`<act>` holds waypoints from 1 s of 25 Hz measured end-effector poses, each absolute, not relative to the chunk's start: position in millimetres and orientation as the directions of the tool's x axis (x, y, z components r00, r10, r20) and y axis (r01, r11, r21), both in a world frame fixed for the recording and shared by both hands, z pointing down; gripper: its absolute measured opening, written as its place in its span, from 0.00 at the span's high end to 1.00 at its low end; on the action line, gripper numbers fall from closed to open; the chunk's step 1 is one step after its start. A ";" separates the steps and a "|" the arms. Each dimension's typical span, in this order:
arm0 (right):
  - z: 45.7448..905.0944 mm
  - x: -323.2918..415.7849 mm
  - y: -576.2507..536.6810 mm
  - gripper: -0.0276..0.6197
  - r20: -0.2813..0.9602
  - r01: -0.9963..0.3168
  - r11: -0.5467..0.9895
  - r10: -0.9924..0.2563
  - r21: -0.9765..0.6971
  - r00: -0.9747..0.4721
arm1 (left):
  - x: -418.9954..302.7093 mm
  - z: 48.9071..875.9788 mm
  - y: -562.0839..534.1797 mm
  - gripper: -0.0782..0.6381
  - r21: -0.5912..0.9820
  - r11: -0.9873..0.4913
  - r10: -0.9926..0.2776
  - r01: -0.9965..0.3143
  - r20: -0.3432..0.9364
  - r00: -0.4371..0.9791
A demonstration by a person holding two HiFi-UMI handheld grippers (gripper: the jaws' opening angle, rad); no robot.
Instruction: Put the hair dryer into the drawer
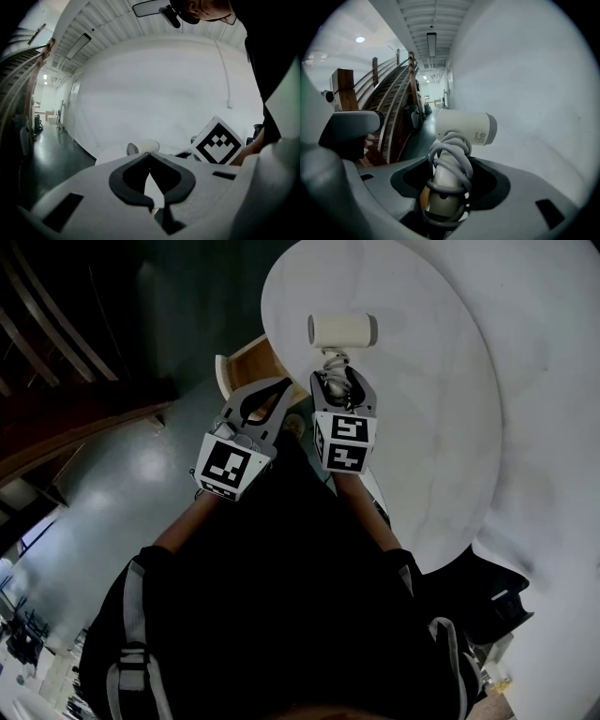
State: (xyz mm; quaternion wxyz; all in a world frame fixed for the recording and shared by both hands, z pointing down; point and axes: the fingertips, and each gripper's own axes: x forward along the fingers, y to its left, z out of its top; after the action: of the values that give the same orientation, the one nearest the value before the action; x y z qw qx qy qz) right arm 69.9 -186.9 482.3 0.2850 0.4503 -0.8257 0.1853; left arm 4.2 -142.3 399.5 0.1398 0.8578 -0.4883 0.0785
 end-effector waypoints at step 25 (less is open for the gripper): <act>498.1 -55.8 -143.2 0.55 0.627 -0.599 0.800 -0.449 -0.036 -0.637 | -93.4 420.1 -107.5 0.88 0.165 -0.237 -0.911 -0.957 0.304 0.278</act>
State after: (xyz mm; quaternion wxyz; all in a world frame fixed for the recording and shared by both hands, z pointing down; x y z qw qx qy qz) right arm -55.8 -143.2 498.1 0.3100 0.2924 -0.8965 0.1213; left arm -93.4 -107.5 420.1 0.1602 0.7831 -0.5966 0.0718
